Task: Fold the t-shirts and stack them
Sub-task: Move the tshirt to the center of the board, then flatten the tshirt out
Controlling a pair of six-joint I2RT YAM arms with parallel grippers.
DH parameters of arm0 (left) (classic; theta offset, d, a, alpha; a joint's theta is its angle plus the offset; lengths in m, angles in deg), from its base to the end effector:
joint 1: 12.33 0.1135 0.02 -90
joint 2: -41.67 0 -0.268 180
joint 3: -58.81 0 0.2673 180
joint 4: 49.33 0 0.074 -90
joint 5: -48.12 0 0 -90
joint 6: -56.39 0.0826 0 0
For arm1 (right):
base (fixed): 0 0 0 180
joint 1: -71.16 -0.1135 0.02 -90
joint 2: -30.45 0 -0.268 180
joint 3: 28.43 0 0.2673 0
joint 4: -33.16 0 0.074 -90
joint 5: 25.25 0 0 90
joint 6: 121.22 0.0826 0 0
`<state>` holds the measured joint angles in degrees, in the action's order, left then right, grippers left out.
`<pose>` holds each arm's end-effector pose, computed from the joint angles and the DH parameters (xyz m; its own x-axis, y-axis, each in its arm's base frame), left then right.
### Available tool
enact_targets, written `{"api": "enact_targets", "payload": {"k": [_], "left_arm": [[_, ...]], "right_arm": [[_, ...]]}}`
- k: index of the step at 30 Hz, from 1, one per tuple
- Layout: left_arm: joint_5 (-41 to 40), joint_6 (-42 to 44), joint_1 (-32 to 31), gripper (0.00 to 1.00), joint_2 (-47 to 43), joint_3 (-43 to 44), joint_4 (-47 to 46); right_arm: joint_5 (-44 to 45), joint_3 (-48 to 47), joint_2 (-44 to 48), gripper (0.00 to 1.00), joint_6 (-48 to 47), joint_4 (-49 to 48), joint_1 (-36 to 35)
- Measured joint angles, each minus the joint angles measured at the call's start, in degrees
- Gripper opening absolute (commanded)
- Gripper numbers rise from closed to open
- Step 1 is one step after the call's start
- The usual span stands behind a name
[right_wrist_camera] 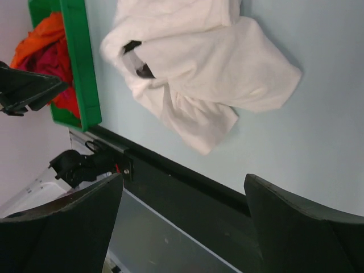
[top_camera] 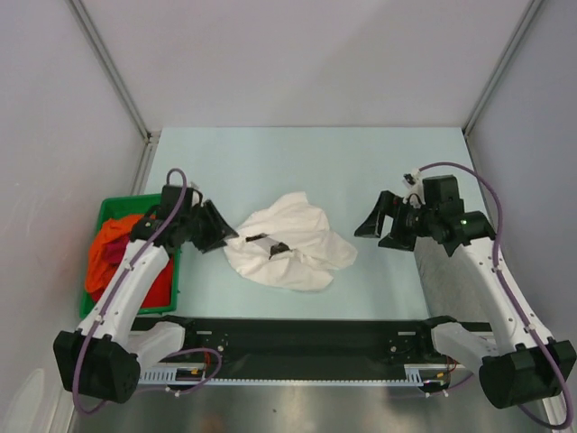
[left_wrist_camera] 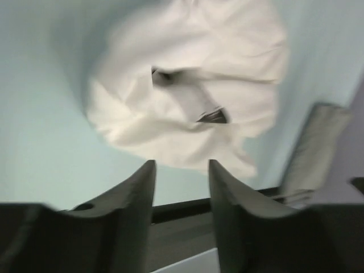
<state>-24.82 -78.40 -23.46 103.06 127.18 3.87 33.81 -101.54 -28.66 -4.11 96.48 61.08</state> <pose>0.2532 -0.0745 0.2708 -0.7731 -0.5343 -0.3418 -0.2268 0.7361 -0.6378 0.2251 0.0832 0.2983 -0.8834 0.2399 -0.4025 -0.0871 0.7600 0.6441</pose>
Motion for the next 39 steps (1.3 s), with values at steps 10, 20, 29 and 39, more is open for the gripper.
{"api": "enact_targets", "payload": {"k": [10,20,29,39], "left_arm": [[-3.5,12.5,0.7,0.86,-4.5,-4.8,6.7],[-6.0,21.1,0.7,0.82,25.9,4.0,-3.4],[-4.1,25.8,0.7,0.61,41.2,9.3,-6.3],[1.9,26.8,0.5,0.17,41.4,11.7,-6.5]], "right_arm": [[0.7,5.1,-14.2,0.9,0.2,-14.8,-10.3],[4.5,-11.3,-42.5,0.74,-2.9,-24.0,-12.2],[4.5,-24.3,-55.7,0.6,-8.0,-22.8,-13.0],[5.7,-27.3,-60.8,0.0,-6.2,-19.9,-14.7]]}}
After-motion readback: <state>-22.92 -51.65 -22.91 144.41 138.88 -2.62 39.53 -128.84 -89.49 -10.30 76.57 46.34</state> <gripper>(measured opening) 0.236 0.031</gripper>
